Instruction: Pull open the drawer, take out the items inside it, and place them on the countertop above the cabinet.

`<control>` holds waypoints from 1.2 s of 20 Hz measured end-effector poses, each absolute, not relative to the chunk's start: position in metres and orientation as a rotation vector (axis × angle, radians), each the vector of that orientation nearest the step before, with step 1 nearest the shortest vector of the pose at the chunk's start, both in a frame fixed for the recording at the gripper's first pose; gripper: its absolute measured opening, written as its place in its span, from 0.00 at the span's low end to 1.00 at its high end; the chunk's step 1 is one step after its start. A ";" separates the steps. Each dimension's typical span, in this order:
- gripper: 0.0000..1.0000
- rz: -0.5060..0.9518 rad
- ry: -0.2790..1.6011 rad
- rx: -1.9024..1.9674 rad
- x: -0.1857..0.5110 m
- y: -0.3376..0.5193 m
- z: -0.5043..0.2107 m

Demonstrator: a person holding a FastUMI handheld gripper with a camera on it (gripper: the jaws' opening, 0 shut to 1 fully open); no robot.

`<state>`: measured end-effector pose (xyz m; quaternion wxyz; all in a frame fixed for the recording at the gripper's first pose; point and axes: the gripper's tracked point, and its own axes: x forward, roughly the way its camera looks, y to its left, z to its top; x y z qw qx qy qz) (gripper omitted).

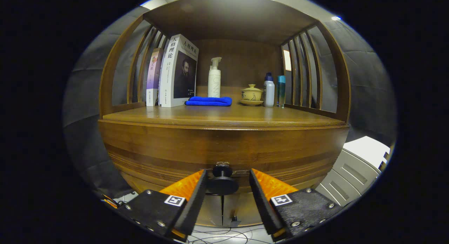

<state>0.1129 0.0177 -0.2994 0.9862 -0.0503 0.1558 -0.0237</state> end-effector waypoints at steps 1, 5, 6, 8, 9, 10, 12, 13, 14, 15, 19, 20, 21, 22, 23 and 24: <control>0.70 -0.042 0.317 -0.097 0.115 0.020 -0.303; 0.52 -0.024 0.305 -0.089 0.117 0.023 -0.305; 0.50 -0.026 0.305 -0.083 0.117 0.023 -0.306; 0.48 -0.032 0.295 -0.058 0.117 0.024 -0.305; 0.46 -0.035 0.289 -0.057 0.116 0.024 -0.306; 0.44 -0.034 0.285 -0.066 0.116 0.025 -0.307; 0.36 -0.042 0.288 -0.080 0.115 0.022 -0.307; 0.33 -0.046 0.298 -0.069 0.115 0.022 -0.309; 0.30 -0.044 0.307 -0.065 0.114 0.022 -0.309; 0.30 -0.042 0.314 -0.065 0.114 0.022 -0.309; 0.30 -0.037 0.311 -0.088 0.097 0.020 -0.308; 0.30 -0.038 0.309 -0.090 0.091 0.019 -0.306; 0.30 -0.040 0.310 -0.087 0.083 0.017 -0.306; 0.30 -0.039 0.313 -0.082 0.075 0.017 -0.305; 0.30 -0.040 0.317 -0.080 0.067 0.017 -0.305; 0.30 -0.041 0.323 -0.079 0.061 0.017 -0.303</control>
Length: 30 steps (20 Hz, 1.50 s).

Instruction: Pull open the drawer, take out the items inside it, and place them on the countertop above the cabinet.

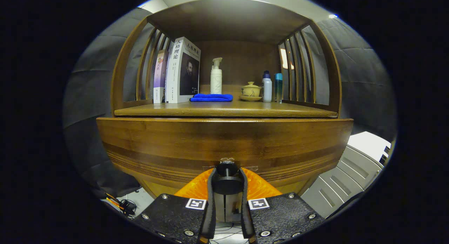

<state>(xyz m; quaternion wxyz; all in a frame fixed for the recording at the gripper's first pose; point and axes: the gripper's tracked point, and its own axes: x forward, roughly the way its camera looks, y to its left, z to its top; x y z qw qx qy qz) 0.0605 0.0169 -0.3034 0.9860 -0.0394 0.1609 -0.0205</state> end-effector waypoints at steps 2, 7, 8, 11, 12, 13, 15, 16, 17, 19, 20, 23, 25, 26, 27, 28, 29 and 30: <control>0.30 -0.040 0.332 -0.082 0.044 0.017 -0.302; 0.30 -0.031 0.360 -0.077 0.007 0.017 -0.303; 0.30 -0.028 0.353 -0.079 0.001 0.017 -0.301; 0.30 -0.021 0.366 -0.091 -0.015 0.020 -0.302; 0.30 -0.021 0.369 -0.100 -0.020 0.020 -0.301; 0.30 -0.021 0.375 -0.100 -0.023 0.020 -0.302; 0.30 -0.019 0.383 -0.089 -0.033 0.019 -0.301; 0.30 -0.016 0.387 -0.083 -0.037 0.019 -0.300; 0.30 -0.010 0.389 -0.081 -0.042 0.019 -0.300; 0.30 -0.003 0.393 -0.080 -0.050 0.020 -0.300; 0.30 -0.003 0.395 -0.083 -0.053 0.020 -0.300; 0.30 0.012 0.407 -0.104 -0.064 0.022 -0.300; 0.30 0.017 0.418 -0.105 -0.074 0.021 -0.300; 0.30 0.019 0.422 -0.104 -0.079 0.022 -0.300; 0.30 0.022 0.425 -0.107 -0.085 0.023 -0.300; 0.30 0.028 0.430 -0.121 -0.090 0.024 -0.300; 0.30 0.031 0.436 -0.131 -0.094 0.025 -0.302; 0.30 0.034 0.439 -0.133 -0.095 0.026 -0.302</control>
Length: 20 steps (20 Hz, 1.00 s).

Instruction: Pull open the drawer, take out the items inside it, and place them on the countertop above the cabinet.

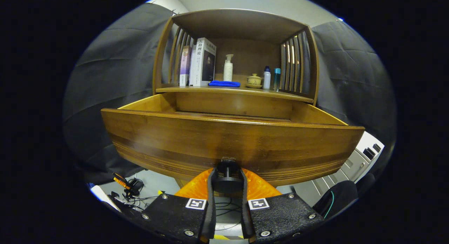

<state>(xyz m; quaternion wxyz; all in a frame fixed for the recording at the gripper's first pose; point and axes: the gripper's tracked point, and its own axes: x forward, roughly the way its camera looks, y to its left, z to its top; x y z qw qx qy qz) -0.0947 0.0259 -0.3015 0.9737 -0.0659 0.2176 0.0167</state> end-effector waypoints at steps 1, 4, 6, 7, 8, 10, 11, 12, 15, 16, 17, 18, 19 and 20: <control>0.30 0.035 0.444 -0.130 -0.097 0.027 -0.302; 0.32 0.036 0.438 -0.122 -0.099 0.029 -0.300; 0.37 0.068 0.441 -0.139 -0.100 0.033 -0.301; 0.42 0.114 0.449 -0.158 -0.104 0.038 -0.305; 0.55 0.161 0.446 -0.167 -0.106 0.043 -0.303; 0.82 0.223 0.406 -0.162 -0.114 0.052 -0.285; 0.95 0.237 0.372 -0.141 -0.117 0.055 -0.272; 0.96 0.245 0.335 -0.109 -0.116 0.058 -0.256; 0.96 0.245 0.224 -0.006 -0.110 0.064 -0.207; 0.96 0.227 0.199 0.010 -0.105 0.061 -0.191; 0.96 0.204 0.184 0.016 -0.098 0.055 -0.179; 0.95 0.182 0.186 0.020 -0.089 0.050 -0.168; 0.95 0.158 0.214 0.025 -0.080 0.046 -0.166; 0.95 0.139 0.257 0.030 -0.072 0.042 -0.166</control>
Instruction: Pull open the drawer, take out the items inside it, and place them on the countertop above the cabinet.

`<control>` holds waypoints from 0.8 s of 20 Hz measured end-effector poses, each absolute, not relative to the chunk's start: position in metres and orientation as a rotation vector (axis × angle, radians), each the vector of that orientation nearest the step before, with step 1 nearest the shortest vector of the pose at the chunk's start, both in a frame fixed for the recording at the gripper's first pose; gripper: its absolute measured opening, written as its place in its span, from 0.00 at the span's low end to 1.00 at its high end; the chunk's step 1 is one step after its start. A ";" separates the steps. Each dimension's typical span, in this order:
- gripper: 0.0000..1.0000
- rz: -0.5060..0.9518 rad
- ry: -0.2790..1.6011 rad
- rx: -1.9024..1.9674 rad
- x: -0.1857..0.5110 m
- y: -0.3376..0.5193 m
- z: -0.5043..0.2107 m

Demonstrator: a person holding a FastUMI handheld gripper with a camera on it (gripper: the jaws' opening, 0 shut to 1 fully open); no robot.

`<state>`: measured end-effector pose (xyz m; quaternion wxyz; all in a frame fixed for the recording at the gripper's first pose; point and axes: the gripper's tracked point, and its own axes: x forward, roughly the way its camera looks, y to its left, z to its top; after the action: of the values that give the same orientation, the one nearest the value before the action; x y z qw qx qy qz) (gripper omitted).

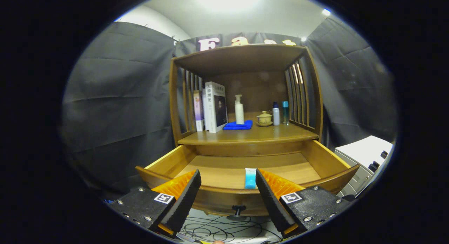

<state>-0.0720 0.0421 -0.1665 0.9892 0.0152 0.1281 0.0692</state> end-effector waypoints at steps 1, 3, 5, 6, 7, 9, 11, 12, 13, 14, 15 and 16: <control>0.96 0.119 0.296 0.032 -0.064 0.039 -0.165; 0.95 0.068 0.350 0.012 -0.044 0.028 -0.161; 0.95 0.015 0.397 0.008 -0.021 0.022 -0.161; 0.95 -0.001 0.429 0.016 -0.009 0.021 -0.163; 0.95 -0.025 0.461 0.020 0.001 0.019 -0.168; 0.95 -0.072 0.546 0.050 0.015 0.014 -0.183; 0.95 -0.112 0.626 0.081 0.025 0.012 -0.200; 0.95 -0.126 0.666 0.077 0.031 0.010 -0.208; 0.95 -0.147 0.702 0.067 0.035 0.006 -0.217; 0.95 -0.152 0.735 0.059 0.040 0.007 -0.225; 0.95 -0.165 0.771 0.057 0.045 0.007 -0.234; 0.95 -0.170 0.809 0.066 0.047 0.008 -0.244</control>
<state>0.0472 0.0079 -0.2438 0.9153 0.0321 0.3929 -0.0828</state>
